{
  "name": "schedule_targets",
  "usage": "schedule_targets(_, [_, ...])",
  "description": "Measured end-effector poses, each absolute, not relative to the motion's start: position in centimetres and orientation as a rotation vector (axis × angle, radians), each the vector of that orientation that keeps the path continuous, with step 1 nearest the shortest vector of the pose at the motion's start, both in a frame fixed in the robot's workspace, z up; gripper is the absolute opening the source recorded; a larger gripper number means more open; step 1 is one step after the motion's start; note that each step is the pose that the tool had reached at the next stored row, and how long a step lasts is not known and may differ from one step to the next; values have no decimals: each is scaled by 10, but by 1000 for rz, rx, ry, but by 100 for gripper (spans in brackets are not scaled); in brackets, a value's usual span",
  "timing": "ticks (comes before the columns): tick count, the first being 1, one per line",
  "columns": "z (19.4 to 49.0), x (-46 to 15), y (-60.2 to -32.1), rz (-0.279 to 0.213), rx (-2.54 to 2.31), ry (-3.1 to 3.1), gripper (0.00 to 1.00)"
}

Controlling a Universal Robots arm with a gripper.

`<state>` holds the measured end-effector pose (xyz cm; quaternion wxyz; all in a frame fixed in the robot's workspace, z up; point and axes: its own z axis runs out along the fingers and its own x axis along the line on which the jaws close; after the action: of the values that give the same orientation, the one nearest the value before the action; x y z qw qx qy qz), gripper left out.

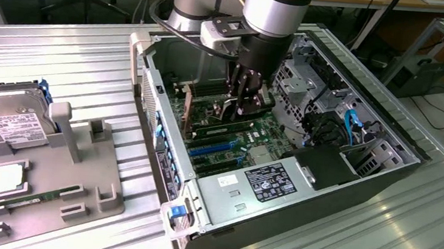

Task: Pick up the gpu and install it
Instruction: 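Insert the gpu into the slot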

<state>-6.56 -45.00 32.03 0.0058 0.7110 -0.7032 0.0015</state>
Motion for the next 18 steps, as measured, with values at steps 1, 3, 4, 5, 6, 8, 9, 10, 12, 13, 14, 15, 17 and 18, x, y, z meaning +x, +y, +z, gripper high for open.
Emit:
schedule_targets(1, [318, -66, -450, 5, 2226, -2201, 27])
schedule_targets(3, [316, -66, -450, 5, 2227, -2199, 27])
schedule_targets(4, [315, -66, -450, 4, 2227, -2198, 27])
schedule_targets(5, [315, -66, -450, 2, 2227, -2197, 27])
schedule_targets(6, [314, -66, -450, 1, 2226, -2197, 27])
schedule_targets(8, [314, -66, -450, 1, 2226, -2196, 27])
schedule_targets(9, [314, -66, -450, 1, 2226, -2196, 27])
schedule_targets(10, [314, -66, -450, 1, 2226, -2196, 27])
schedule_targets(12, [314, -66, -450, 1, 2227, -2196, 27])
schedule_targets(13, [314, -67, -450, 1, 2227, -2196, 27])
schedule_targets(14, [313, -67, -450, 1, 2227, -2196, 27])
schedule_targets(15, [312, -67, -450, 1, 2227, -2196, 27])
schedule_targets(17, [310, -67, -450, 1, 2227, -2196, 27])
schedule_targets(18, [310, -67, -450, 1, 2227, -2196, 27])
